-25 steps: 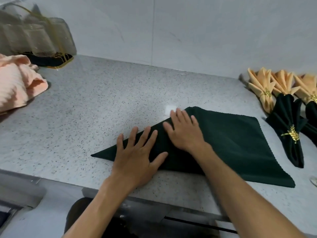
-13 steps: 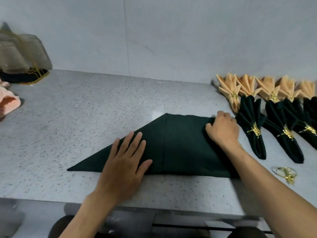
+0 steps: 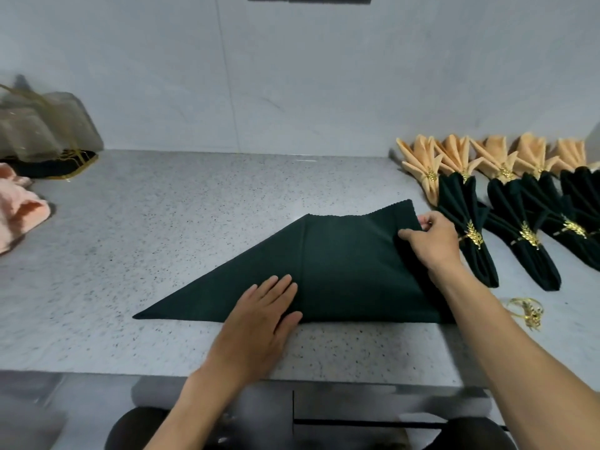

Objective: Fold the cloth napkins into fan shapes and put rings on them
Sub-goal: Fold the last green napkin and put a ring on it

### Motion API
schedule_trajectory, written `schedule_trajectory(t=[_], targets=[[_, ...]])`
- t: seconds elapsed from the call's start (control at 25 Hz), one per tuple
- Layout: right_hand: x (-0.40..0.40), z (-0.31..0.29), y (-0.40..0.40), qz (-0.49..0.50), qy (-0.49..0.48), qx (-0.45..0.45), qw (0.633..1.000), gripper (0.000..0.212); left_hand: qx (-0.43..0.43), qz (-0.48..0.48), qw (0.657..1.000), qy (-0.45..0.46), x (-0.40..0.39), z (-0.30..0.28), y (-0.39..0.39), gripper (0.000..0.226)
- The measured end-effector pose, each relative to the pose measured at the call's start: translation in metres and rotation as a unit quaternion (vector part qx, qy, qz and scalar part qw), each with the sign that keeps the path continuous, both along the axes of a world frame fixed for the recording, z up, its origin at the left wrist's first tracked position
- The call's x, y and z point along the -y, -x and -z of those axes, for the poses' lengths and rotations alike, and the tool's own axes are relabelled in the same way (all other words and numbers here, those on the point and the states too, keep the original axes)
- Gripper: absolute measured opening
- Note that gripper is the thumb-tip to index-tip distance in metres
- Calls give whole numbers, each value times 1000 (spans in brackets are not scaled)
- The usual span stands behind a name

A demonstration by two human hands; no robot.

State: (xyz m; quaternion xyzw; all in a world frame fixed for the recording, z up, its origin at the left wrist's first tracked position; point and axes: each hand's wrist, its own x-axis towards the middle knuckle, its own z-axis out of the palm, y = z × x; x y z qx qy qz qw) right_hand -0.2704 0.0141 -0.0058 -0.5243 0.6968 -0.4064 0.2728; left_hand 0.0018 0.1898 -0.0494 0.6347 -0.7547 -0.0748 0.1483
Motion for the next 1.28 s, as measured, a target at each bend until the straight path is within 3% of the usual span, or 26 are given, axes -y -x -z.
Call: schedule_trajectory(t=[0.08, 0.2, 0.36, 0.44, 0.56, 0.76, 1.12, 1.2, 1.28], targets=[[-15, -4, -2, -35, 64, -40, 997, 23, -2, -3, 1000, -6, 1, -1, 2, 99], [-45, -6, -14, -106, 138, -114, 978, 7, 6, -1, 1000, -9, 0, -4, 8, 98], [-94, 18, -42, -275, 182, -224, 917, 15, 10, -6, 1000, -11, 0, -5, 13, 88], [-107, 29, -46, -312, 189, -255, 895, 23, 7, -8, 1000, -11, -1, -6, 13, 84], [-112, 34, -43, -322, 187, -267, 889, 32, 11, -8, 1000, -3, -4, -6, 14, 82], [-118, 36, -42, -341, 208, -280, 873, 25, 29, 2, 1000, 6, -8, -5, 16, 71], [-127, 24, -41, -414, 140, -306, 846, 49, -2, 77, 997, 10, -3, -2, 16, 65], [-118, 9, -41, -432, 99, -240, 863, 50, -8, 75, 997, 12, -3, -2, 17, 65], [-92, -6, -57, -382, 93, -199, 898, 44, -13, 75, 997, 8, -3, -2, 16, 65]])
